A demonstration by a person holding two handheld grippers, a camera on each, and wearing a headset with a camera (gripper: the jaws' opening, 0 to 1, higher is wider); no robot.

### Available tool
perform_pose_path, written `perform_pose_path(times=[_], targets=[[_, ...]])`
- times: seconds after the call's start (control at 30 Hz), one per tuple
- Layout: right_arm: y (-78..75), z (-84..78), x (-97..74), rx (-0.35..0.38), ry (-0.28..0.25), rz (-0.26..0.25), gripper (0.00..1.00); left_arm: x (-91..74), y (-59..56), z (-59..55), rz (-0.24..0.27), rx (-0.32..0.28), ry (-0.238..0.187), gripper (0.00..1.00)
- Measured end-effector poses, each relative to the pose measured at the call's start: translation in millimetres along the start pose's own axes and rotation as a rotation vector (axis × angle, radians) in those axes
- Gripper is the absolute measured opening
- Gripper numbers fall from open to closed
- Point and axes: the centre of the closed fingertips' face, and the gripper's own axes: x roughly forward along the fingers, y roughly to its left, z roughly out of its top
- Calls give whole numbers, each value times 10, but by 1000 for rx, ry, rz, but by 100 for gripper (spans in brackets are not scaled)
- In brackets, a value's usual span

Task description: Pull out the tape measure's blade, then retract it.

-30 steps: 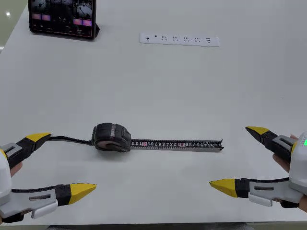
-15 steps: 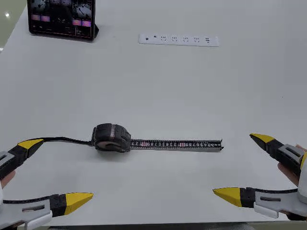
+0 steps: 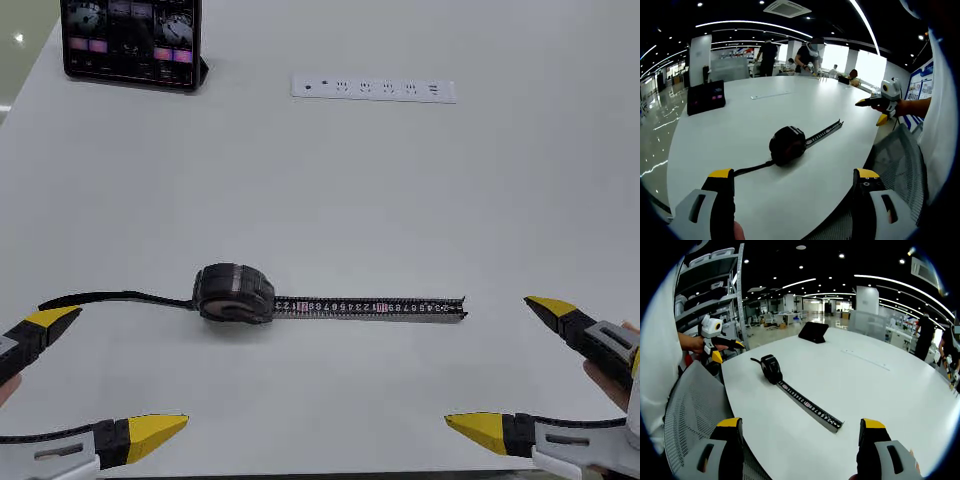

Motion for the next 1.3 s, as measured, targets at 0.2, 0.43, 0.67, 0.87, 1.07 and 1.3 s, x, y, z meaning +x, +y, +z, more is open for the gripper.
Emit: perform_pose_path(times=[0.2,0.43,0.67,0.87,1.07,1.3], targets=[[-8,-10,2,0,2,-1,96,10,5,11,-6,3,-1,96],[2,-25,3,1,5,-2,95,17,2,-10,-9,-1,3,96],[19,-39,20,2,9,3,95,17,0,-19,-11,-5,5,96],[18,-25,17,1,4,-1,95,12,-17,-15,-14,-1,6,95],[34,-38,11,3,8,5,92,7,-17,2,-14,-8,-2,93],[45,-43,13,6,13,7,92,19,-54,-12,-29,-8,2,91]])
